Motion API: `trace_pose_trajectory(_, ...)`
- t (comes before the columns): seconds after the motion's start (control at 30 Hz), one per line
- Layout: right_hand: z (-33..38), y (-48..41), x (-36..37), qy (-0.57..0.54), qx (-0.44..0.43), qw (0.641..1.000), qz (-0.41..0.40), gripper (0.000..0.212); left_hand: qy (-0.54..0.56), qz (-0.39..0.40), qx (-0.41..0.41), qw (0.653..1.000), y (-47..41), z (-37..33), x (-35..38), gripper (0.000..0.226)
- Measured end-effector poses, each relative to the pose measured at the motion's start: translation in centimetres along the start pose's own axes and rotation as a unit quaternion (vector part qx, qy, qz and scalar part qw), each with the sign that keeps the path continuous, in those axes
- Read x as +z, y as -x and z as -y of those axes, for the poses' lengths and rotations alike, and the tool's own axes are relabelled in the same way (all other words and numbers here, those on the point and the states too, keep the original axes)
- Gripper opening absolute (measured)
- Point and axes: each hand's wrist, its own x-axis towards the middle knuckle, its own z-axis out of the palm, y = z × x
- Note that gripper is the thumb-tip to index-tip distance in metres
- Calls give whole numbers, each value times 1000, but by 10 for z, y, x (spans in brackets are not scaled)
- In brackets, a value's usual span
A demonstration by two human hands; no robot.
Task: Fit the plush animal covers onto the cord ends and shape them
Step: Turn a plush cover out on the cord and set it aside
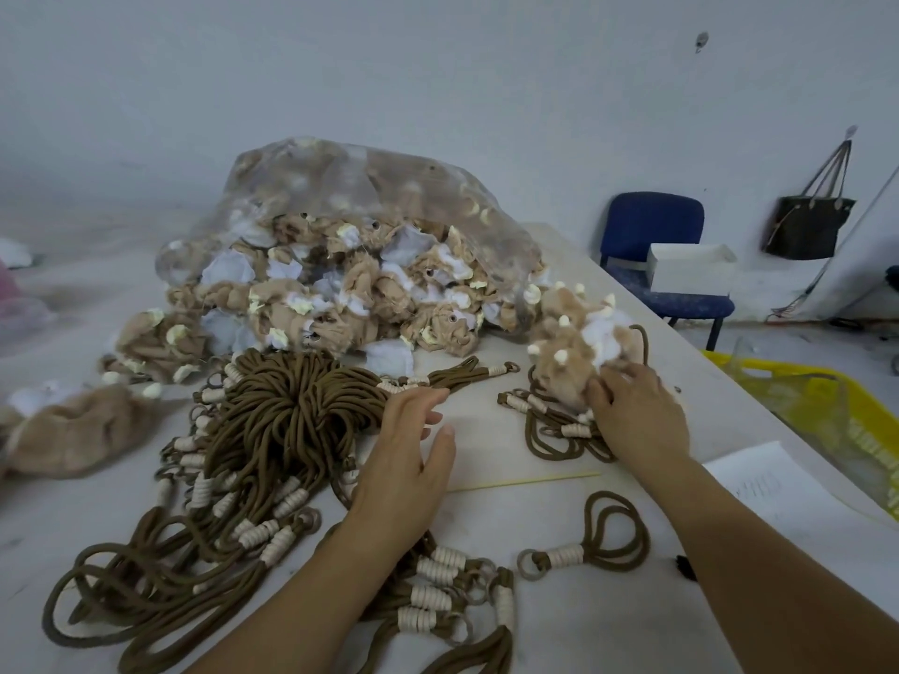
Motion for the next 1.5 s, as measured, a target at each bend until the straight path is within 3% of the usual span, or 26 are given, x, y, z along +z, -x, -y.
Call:
trace_pose_trajectory(0.17, -2, 0, -12, -27, -19, 999, 35, 44, -7, 22, 8, 1000, 0, -1, 1, 28)
trace_pose_trajectory(0.33, 9, 39, -18, -32, -116, 973, -199, 15, -26, 46, 8, 999, 1, 0, 2, 21)
trace_pose_trajectory(0.37, 15, 49, -17, -33, -151, 970, -186, 11, -30, 48, 10, 998, 1, 0, 3, 20)
trace_pose_trajectory(0.43, 25, 63, -7, -2, -202, 976, -77, 17, -37, 55, 10, 998, 2, 1, 4, 18)
trace_pose_trajectory(0.5, 32, 70, 6, 65, -205, 976, 17, 29, -42, 61, 5, 997, 2, 1, 4, 18)
trace_pose_trajectory(0.57, 37, 72, 10, 88, -185, 978, 48, 38, -43, 64, 4, 997, 3, 2, 5, 18)
trace_pose_trajectory(0.63, 47, 74, 10, 47, -186, 979, 73, 41, -46, 63, 6, 997, 3, 2, 5, 19)
trace_pose_trajectory(0.73, 66, 79, 8, -99, -223, 962, 120, 33, -59, 67, 12, 996, 3, 1, 6, 21)
trace_pose_trajectory(0.8, 71, 76, 7, -132, -229, 958, 113, 31, -63, 69, 15, 995, 2, 0, 5, 26)
trace_pose_trajectory(0.9, 64, 64, 8, -39, -207, 975, 65, 38, -57, 64, 11, 996, 2, 2, 5, 20)
trace_pose_trajectory(1.03, 61, 65, 12, 77, -164, 975, 127, 49, -50, 62, 14, 997, 1, 3, 5, 18)
trace_pose_trajectory(1.13, 76, 73, 15, -39, -231, 959, 160, 32, -57, 59, 25, 996, 0, 2, 6, 18)
trace_pose_trajectory(1.23, 84, 69, 10, -210, -162, 947, 183, 29, -77, 66, 37, 994, 0, 2, 6, 19)
trace_pose_trajectory(1.33, 71, 51, 5, -222, -90, 960, 146, 36, -104, 82, 66, 989, 2, 1, 7, 21)
trace_pose_trajectory(1.5, 44, 32, -2, -263, -65, 956, 111, 51, -120, 103, 74, 985, 1, -3, 6, 24)
